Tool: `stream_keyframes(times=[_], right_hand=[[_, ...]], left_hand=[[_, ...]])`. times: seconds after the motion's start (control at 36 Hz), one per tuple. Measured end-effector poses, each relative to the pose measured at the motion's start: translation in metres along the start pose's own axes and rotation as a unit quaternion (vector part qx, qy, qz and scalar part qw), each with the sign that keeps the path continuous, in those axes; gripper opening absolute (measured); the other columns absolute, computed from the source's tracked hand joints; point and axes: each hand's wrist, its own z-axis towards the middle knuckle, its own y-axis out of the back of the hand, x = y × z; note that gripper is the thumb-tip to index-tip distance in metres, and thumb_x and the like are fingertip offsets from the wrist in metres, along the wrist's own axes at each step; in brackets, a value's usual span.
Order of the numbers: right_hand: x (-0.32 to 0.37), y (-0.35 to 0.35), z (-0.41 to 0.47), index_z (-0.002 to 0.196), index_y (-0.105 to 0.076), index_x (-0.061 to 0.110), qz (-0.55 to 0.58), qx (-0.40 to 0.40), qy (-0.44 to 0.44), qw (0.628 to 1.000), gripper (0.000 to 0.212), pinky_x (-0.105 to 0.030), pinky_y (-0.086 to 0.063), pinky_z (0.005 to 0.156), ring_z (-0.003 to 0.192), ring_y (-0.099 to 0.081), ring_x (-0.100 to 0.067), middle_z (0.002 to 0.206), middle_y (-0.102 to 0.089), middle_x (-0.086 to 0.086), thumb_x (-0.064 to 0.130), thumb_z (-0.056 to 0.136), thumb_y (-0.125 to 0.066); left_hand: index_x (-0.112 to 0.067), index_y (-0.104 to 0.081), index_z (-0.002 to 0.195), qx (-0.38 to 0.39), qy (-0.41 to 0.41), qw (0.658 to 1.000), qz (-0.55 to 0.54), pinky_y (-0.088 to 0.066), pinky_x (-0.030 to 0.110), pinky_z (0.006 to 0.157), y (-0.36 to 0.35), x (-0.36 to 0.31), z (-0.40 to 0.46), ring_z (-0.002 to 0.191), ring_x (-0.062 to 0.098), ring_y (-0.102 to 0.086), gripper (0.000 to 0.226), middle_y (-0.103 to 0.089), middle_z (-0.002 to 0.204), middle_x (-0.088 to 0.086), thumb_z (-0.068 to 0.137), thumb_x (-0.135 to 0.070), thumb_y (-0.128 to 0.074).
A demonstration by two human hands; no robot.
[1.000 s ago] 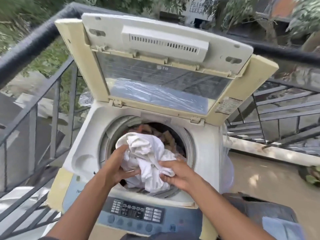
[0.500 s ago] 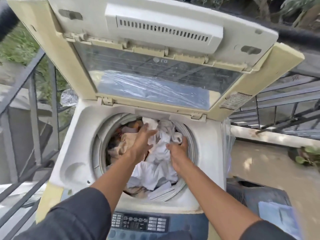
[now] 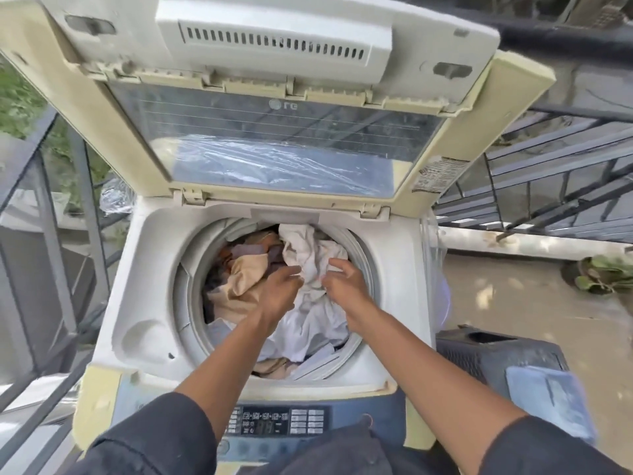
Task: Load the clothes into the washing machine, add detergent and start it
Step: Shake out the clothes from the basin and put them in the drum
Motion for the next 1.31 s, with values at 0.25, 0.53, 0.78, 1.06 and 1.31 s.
stream_keyframes(times=[0.25, 0.53, 0.78, 1.06, 1.31], right_hand=[[0.012, 0.042, -0.051, 0.117, -0.071, 0.014, 0.023, 0.012, 0.078, 0.997, 0.033, -0.025, -0.058, 0.072, 0.09, -0.072, -0.019, 0.109, -0.076, -0.01, -0.005, 0.091, -0.062], [0.003, 0.111, -0.091, 0.104, -0.073, 0.024, -0.016, -0.036, 0.22, 0.975, 0.029, -0.025, -0.055, 0.076, 0.083, -0.076, -0.014, 0.092, -0.08, 0.003, 0.001, 0.093, -0.059], [-0.015, 0.207, -0.078, 0.098, -0.074, 0.017, 0.012, -0.086, 0.193, 0.977, 0.021, -0.02, -0.053, 0.066, 0.067, -0.071, -0.003, 0.086, -0.079, -0.002, 0.002, 0.098, -0.06], [-0.03, 0.308, -0.01, 0.094, -0.075, 0.02, -0.015, -0.115, 0.138, 0.984, 0.017, -0.024, -0.055, 0.07, 0.068, -0.071, -0.001, 0.085, -0.079, -0.002, 0.006, 0.096, -0.064], [-0.086, 0.366, 0.106, 0.082, -0.071, 0.033, -0.123, -0.106, 0.07, 0.984, 0.019, -0.035, -0.059, 0.085, 0.086, -0.073, -0.012, 0.086, -0.077, 0.011, 0.015, 0.087, -0.065]], left_hand=[[-0.022, -0.07, 0.126, -0.02, -0.108, 0.994, 0.015, -0.052, 0.027, 0.074, -0.01, -0.028, -0.056, 0.098, 0.019, -0.07, 0.028, -0.077, 0.116, 0.004, 0.103, -0.011, -0.059], [-0.027, -0.075, 0.112, 0.002, -0.23, 0.97, 0.082, -0.061, 0.041, 0.091, -0.058, -0.055, -0.096, 0.098, 0.011, -0.076, 0.03, -0.081, 0.102, -0.005, 0.093, -0.015, -0.055], [-0.021, -0.075, 0.11, 0.081, -0.254, 0.958, 0.108, -0.056, 0.035, 0.081, -0.144, -0.091, -0.099, 0.086, 0.014, -0.073, 0.029, -0.081, 0.099, 0.002, 0.101, -0.002, -0.055], [-0.031, -0.076, 0.101, 0.121, -0.212, 0.96, 0.136, -0.062, 0.045, 0.086, -0.266, -0.119, -0.065, 0.087, 0.017, -0.073, 0.023, -0.081, 0.097, 0.0, 0.098, -0.014, -0.061], [-0.032, -0.075, 0.094, 0.072, -0.057, 0.972, 0.218, -0.059, 0.046, 0.089, -0.358, -0.074, 0.031, 0.09, 0.024, -0.073, 0.023, -0.08, 0.093, -0.002, 0.078, -0.034, -0.058]])
